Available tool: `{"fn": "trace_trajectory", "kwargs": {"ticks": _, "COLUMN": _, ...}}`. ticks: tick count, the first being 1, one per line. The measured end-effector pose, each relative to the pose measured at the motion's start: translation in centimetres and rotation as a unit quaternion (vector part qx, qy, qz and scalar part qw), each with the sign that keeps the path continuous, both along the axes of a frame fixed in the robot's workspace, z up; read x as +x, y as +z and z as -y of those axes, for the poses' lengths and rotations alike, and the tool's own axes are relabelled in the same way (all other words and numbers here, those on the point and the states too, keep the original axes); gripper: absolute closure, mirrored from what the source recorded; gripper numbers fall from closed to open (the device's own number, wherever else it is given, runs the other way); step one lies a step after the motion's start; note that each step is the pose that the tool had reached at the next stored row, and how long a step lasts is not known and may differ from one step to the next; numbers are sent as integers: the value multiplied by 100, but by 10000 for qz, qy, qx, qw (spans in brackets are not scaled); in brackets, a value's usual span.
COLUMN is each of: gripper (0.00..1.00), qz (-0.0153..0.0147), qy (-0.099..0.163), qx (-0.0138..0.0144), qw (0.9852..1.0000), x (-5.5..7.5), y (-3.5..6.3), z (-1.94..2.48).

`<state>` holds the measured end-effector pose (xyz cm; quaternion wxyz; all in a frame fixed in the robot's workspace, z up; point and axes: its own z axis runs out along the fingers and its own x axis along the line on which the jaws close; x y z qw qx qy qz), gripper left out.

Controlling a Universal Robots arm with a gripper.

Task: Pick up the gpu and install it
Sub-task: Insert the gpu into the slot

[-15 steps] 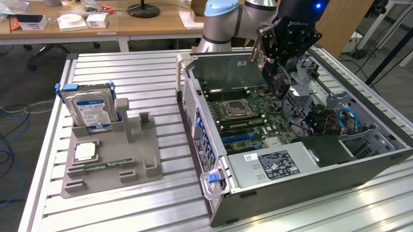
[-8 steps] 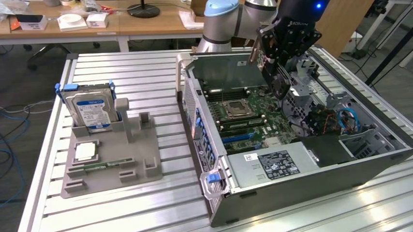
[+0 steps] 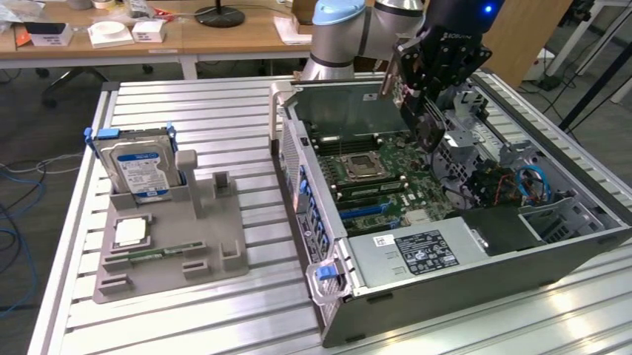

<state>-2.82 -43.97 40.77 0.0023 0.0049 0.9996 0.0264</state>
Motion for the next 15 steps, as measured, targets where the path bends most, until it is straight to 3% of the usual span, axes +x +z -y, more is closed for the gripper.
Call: {"fn": "trace_trajectory", "kwargs": {"ticks": 15, "gripper": 74, "qz": 0, "qy": 177, "qx": 0, "qw": 9998, "x": 0, "y": 0, "z": 0}}
